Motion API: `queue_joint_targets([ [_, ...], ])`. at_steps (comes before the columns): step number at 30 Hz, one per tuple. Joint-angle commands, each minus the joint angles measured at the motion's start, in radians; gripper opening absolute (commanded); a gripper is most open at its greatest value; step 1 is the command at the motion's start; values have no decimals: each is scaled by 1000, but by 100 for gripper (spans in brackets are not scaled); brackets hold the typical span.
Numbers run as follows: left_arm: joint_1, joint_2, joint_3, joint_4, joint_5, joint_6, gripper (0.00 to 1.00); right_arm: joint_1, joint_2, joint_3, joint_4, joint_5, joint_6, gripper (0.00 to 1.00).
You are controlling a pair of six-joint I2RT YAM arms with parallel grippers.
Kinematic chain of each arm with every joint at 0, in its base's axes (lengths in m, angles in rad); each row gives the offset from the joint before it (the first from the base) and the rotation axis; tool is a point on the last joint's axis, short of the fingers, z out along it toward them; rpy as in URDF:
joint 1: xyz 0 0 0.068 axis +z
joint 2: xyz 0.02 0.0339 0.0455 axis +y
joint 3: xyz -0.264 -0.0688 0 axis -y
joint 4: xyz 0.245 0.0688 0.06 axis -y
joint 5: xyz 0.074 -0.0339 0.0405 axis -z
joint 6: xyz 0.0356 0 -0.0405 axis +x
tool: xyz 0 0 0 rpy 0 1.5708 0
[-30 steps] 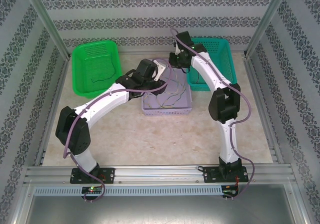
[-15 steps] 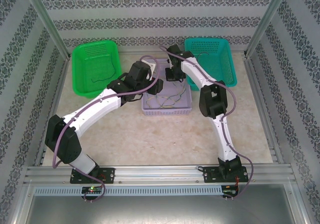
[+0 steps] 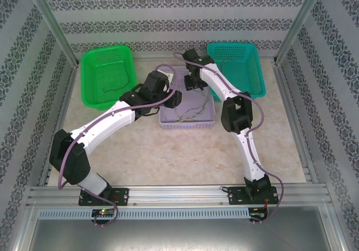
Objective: Untangle the cables
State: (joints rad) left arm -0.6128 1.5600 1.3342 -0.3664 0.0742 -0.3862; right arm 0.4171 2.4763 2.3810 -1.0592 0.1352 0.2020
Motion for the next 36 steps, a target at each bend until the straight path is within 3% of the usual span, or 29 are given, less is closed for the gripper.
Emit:
queue_joint_targets([
  [1,13,-22,-6,27,-11,-23,46,10,-47,33,-30,58,-10,59],
  [18,13,-40,8,1,-52,-36,47,11,-93,116,-39,147,-29,71],
  [26,43,-94,-1,-50,-122,-137,47,16,-238,87,18,127,10,71],
  [30,111,-199,-66,-71,-133,-227,52,13,-479,-215,213,81,21,73],
  [32,152,-268,-101,-121,-152,-271,63,5,-659,-465,371,52,26,98],
  [36,188,-407,-189,-212,-249,-289,82,-19,-1011,-919,606,66,60,98],
])
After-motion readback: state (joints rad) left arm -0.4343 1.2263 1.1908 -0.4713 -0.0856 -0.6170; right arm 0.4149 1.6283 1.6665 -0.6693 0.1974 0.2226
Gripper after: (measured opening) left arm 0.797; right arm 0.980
